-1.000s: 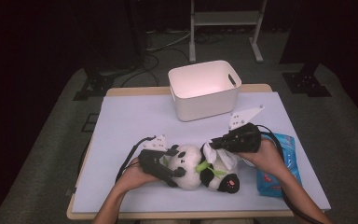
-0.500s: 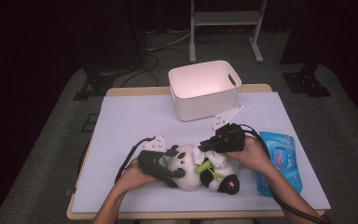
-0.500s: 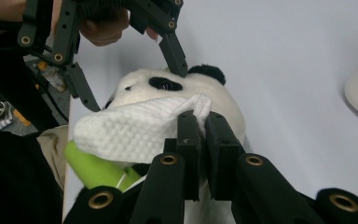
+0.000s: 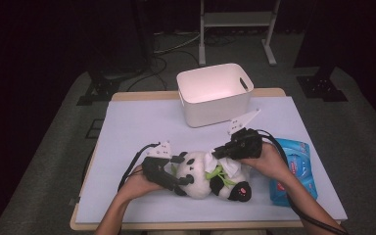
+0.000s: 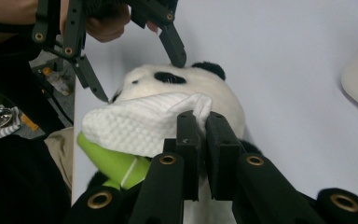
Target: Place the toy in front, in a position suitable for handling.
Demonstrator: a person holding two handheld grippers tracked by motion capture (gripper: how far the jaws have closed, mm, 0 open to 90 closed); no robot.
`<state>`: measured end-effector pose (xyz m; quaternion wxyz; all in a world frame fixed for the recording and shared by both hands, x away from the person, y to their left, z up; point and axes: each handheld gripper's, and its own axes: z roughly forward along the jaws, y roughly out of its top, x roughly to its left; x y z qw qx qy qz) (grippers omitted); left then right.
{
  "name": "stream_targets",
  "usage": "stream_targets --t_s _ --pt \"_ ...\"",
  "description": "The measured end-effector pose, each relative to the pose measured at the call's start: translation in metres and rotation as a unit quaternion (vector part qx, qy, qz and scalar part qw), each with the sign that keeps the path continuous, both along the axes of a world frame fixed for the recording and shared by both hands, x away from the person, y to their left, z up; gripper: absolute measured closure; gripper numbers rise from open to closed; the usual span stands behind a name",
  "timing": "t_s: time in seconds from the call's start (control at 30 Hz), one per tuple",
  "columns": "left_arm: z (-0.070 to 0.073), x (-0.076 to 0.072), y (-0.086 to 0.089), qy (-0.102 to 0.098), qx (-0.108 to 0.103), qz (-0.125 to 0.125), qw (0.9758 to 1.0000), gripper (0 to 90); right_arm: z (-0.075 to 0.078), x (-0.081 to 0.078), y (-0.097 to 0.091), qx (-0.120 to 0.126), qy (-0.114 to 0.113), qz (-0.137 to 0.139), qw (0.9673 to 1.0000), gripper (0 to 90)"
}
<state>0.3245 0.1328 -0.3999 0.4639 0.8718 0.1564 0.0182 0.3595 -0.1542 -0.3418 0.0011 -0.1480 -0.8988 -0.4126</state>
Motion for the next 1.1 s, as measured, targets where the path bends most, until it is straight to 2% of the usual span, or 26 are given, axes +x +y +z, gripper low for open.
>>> stream_targets --t_s 0.37,0.53,0.57,0.67,0.8,1.1 --pt "-0.003 0.002 0.008 0.007 0.007 -0.006 0.9999 19.4 0.005 0.016 0.045 -0.014 0.001 0.024 0.9996 83.6" --pt "-0.001 0.001 0.01 0.006 0.002 -0.004 1.0 19.4 0.005 0.023 0.067 -0.032 0.004 0.03 0.999 83.3" --pt "-0.001 0.001 0.01 0.006 0.001 -0.003 1.0 19.5 0.005 0.024 0.072 -0.038 -0.002 0.033 0.9987 83.2" --pt "-0.001 0.002 0.011 0.008 0.0 -0.003 1.0 19.7 0.002 0.027 0.079 -0.05 0.008 0.03 0.9983 83.0" --pt "-0.002 0.002 0.012 0.007 0.005 -0.002 1.0 21.4 0.001 0.03 0.078 -0.054 0.013 0.025 0.9981 83.1" --pt "-0.003 0.003 0.011 0.008 0.009 0.003 0.9999 22.4 0.004 0.027 0.055 -0.048 0.013 0.012 0.9987 82.3"
